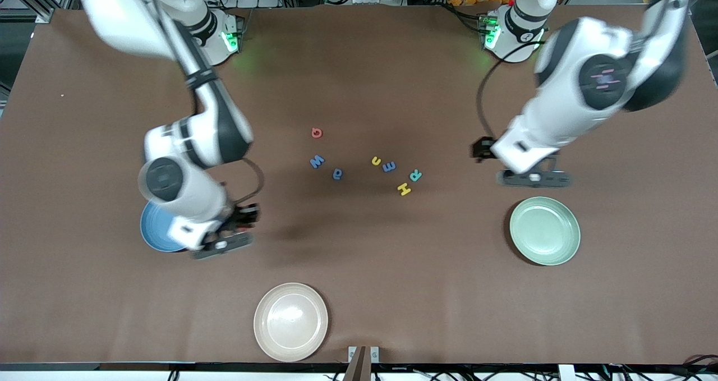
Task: Sort upper and lower case letters into plates
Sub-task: 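Drop the M on the blue plate while the left gripper reaches the letters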
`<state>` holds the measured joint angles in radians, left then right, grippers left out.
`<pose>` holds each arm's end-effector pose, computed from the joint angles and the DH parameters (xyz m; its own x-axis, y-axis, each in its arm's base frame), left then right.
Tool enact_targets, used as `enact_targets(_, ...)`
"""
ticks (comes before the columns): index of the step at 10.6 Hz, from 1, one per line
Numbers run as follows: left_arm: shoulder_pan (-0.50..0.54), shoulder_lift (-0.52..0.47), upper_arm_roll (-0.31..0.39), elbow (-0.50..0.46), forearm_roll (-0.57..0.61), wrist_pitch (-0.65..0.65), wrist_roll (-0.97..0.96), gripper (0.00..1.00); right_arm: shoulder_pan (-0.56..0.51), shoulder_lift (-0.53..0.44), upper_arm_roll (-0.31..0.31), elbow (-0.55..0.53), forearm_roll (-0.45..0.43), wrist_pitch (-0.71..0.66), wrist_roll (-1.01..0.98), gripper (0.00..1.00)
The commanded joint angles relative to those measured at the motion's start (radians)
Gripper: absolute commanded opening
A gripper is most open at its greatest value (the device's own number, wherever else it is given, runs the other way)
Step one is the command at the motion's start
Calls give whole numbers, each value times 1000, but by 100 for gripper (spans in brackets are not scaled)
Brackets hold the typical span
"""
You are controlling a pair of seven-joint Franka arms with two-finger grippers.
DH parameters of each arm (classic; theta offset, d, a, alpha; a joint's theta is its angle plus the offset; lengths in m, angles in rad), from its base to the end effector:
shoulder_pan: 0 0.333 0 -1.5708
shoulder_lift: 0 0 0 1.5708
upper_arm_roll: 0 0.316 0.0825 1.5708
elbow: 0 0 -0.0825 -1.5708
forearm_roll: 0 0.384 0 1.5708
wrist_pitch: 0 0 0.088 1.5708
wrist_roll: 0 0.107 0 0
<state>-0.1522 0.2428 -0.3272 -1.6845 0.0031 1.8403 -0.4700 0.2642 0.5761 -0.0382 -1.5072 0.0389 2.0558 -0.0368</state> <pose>0.5585 -0.2730 0.4563 0.9950 -0.0059 -0.0999 -0.0026 -0.9995 0.0327 0.6822 0.1633 0.3275 0.9685 0.2476 -0.0266 0.2473 -0.9688 -0.0141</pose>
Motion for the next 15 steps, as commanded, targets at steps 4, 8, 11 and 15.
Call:
enact_targets(4, -329, 231, 5, 110, 127, 135, -465, 100, -220, 63, 20, -76, -4, 52, -152, 0)
enact_targets(8, -481, 472, 14, 345, 199, 235, -455, 100, -257, 91, 20, -77, -1, 92, -199, 100)
enact_targets(11, -541, 526, 19, 344, 202, 393, -244, 100, -257, 91, 20, -80, -1, 89, -201, 100)
enact_targets(15, -572, 587, 39, 344, 206, 484, 15, 100, -249, 87, 20, -79, -1, 86, -198, 100)
